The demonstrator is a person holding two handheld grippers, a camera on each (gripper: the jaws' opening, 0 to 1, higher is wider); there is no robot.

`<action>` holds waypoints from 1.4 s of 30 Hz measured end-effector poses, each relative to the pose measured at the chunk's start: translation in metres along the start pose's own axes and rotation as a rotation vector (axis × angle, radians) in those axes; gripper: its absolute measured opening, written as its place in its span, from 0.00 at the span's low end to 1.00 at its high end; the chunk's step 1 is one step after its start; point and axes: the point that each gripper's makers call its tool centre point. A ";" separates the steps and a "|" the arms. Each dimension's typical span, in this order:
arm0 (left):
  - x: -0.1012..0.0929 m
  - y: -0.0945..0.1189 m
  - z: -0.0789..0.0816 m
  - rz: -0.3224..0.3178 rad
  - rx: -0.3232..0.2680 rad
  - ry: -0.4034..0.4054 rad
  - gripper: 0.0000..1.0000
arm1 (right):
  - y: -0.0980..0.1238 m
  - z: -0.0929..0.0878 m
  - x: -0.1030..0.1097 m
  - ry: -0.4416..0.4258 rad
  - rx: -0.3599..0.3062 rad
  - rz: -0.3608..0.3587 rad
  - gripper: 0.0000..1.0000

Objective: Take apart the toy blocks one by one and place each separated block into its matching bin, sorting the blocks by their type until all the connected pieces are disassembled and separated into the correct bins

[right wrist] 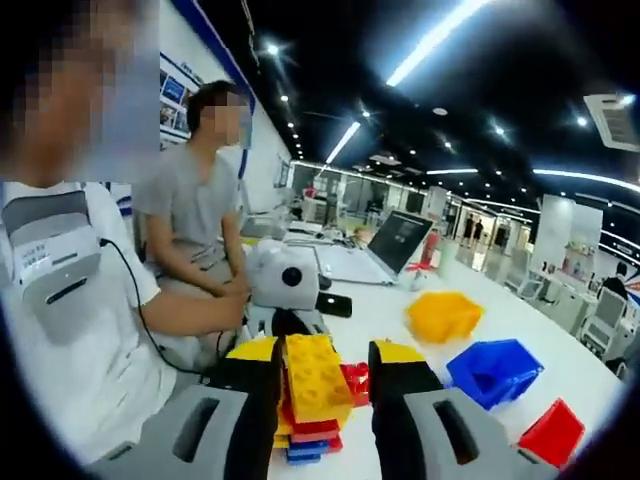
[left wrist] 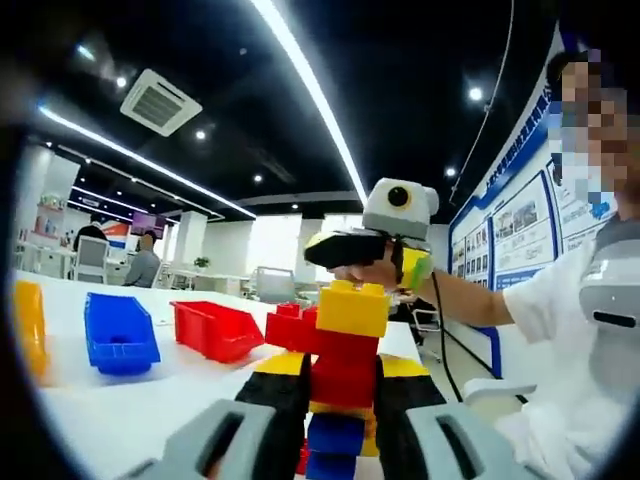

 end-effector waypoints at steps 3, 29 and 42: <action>0.000 0.000 0.000 -0.001 -0.004 0.004 0.27 | -0.002 -0.005 0.001 -0.013 0.000 0.022 0.35; -0.006 -0.013 0.000 0.005 0.006 0.049 0.29 | -0.008 -0.015 0.002 0.088 -0.010 0.009 0.27; 0.000 -0.013 -0.001 0.038 0.005 0.003 0.27 | -0.004 -0.012 0.004 0.119 -0.048 -0.036 0.27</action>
Point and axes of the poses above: the point that each gripper's makers call its tool centre point, and the gripper's own axes: y roughly backward along the fingers, x roughly to its left, z roughly out of its top, and after that the axes turned 2 degrees about -y, right-handed
